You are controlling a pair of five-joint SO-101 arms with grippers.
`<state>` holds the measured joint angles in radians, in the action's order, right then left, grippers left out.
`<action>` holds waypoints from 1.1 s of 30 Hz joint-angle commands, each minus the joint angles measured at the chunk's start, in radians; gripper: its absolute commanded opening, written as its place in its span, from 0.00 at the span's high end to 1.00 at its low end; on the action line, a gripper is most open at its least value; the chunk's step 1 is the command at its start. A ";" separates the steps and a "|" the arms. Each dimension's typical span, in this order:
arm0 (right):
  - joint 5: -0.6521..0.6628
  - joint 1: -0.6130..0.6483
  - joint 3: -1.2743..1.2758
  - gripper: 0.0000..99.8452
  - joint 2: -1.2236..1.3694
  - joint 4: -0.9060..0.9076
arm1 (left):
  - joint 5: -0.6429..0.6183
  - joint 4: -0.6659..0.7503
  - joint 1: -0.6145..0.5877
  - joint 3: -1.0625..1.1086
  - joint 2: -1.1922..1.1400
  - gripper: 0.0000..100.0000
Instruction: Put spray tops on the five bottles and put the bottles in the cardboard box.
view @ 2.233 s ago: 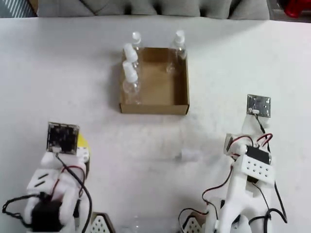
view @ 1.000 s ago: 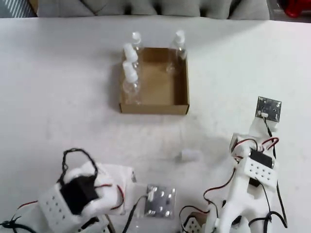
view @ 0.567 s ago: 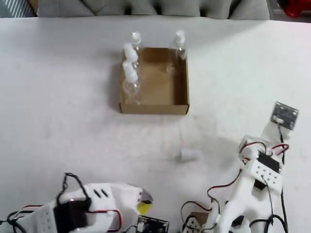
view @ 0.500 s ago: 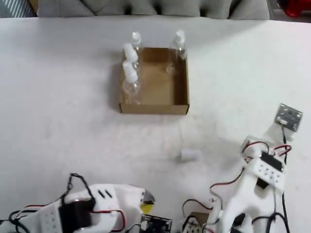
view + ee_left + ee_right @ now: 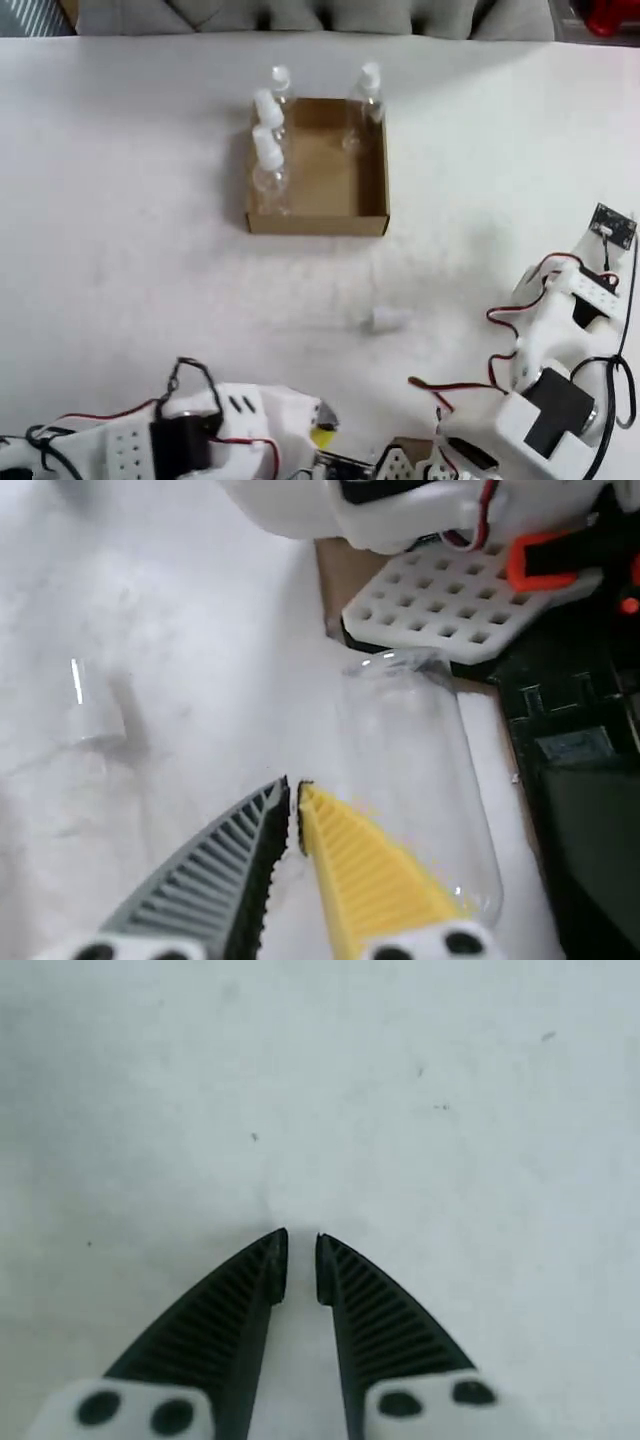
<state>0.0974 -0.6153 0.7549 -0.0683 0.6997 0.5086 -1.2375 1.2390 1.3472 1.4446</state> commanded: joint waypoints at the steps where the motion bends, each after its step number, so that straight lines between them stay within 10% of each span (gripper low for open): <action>1: -0.009 -0.001 -0.051 0.98 -0.008 0.010 | -0.012 0.106 0.088 -0.066 -0.166 0.98; 20: -0.009 0.015 -0.051 0.98 -0.001 0.005 | -0.232 0.149 0.409 -0.288 -0.573 0.98; 33: -0.009 0.035 -0.051 0.98 -0.001 0.008 | -0.295 0.287 0.288 -0.282 -0.704 0.98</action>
<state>0.0974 -0.6122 0.7488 -0.0652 0.7027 0.2279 -0.9444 1.4922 1.0986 0.7480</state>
